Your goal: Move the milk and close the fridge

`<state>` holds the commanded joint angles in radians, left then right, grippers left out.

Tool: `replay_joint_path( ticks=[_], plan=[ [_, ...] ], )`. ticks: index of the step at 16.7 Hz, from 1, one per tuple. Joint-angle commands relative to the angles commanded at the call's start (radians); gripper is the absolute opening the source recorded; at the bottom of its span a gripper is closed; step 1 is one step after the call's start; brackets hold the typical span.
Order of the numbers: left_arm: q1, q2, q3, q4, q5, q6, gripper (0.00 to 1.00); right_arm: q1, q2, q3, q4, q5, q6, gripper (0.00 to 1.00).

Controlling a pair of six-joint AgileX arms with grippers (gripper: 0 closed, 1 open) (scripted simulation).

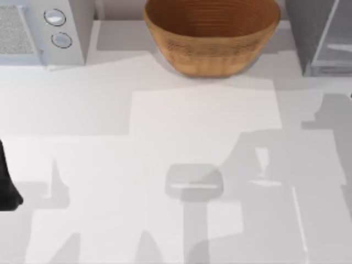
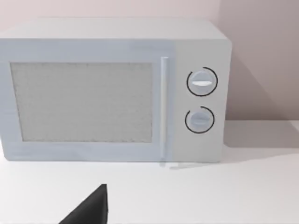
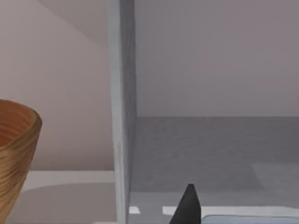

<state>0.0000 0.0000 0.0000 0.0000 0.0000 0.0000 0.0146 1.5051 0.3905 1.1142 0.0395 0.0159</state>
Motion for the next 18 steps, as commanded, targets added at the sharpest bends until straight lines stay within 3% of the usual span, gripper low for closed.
replay_joint_path(
  ticks=[8,18],
  plan=[
    [0.000,0.000,0.000,0.000,0.000,0.000,1.00,-0.020,0.074,0.074,0.001,-0.016,0.006,0.00],
    [0.000,0.000,0.000,0.000,0.000,0.000,1.00,-0.179,0.666,0.728,-0.074,-0.177,-0.004,0.00]
  ],
)
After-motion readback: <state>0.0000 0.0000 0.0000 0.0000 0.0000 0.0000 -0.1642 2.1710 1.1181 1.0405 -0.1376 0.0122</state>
